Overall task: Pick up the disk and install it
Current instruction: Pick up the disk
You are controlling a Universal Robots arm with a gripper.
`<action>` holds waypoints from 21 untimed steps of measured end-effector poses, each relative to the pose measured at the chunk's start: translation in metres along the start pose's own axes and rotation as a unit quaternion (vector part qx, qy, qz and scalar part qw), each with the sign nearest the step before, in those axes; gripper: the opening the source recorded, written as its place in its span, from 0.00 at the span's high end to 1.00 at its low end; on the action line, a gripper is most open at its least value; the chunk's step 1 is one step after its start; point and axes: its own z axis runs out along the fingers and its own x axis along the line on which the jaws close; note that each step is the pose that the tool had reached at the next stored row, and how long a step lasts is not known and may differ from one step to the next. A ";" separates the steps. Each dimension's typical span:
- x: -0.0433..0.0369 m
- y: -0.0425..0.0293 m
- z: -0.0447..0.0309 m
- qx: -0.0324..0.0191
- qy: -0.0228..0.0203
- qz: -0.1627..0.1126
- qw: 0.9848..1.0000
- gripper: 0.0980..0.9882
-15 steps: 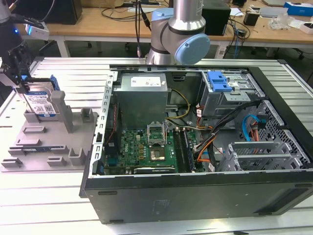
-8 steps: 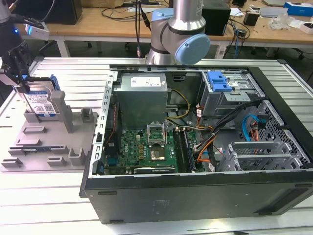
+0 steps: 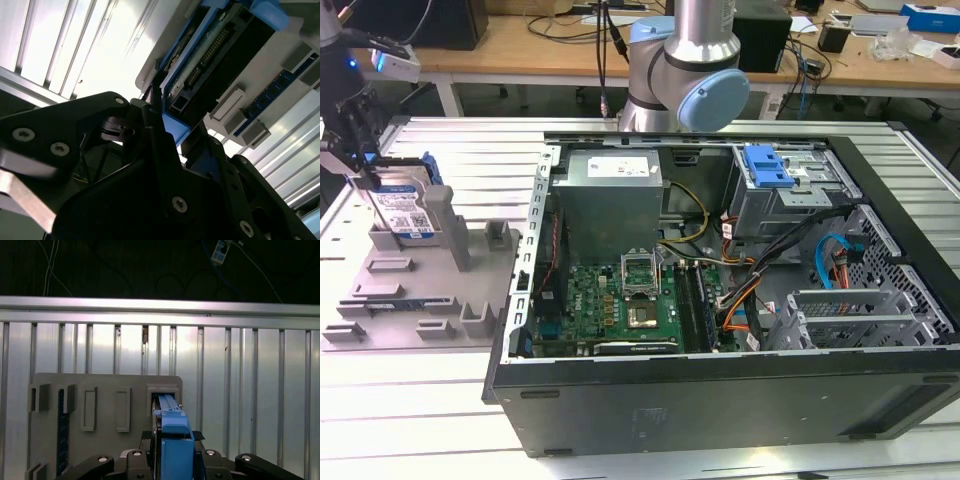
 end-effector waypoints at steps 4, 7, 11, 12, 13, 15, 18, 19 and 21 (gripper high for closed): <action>0.0000 0.0000 0.0001 0.000 0.000 0.000 1.000 0.70; 0.0000 0.0000 0.0001 0.000 0.000 0.000 1.000 0.70; 0.0000 0.0000 0.0002 0.000 0.000 0.000 1.000 0.70; 0.0000 0.0000 0.0001 0.000 0.000 0.000 1.000 0.70; 0.0000 0.0000 0.0001 0.000 0.000 0.000 1.000 0.70; 0.0000 0.0000 -0.0023 0.000 0.000 0.000 1.000 0.70; 0.0000 0.0002 -0.0079 0.000 0.000 0.000 1.000 0.70; 0.0000 0.0003 -0.0096 0.000 0.000 0.000 1.000 0.70; 0.0000 0.0005 -0.0140 0.000 0.000 0.000 1.000 0.70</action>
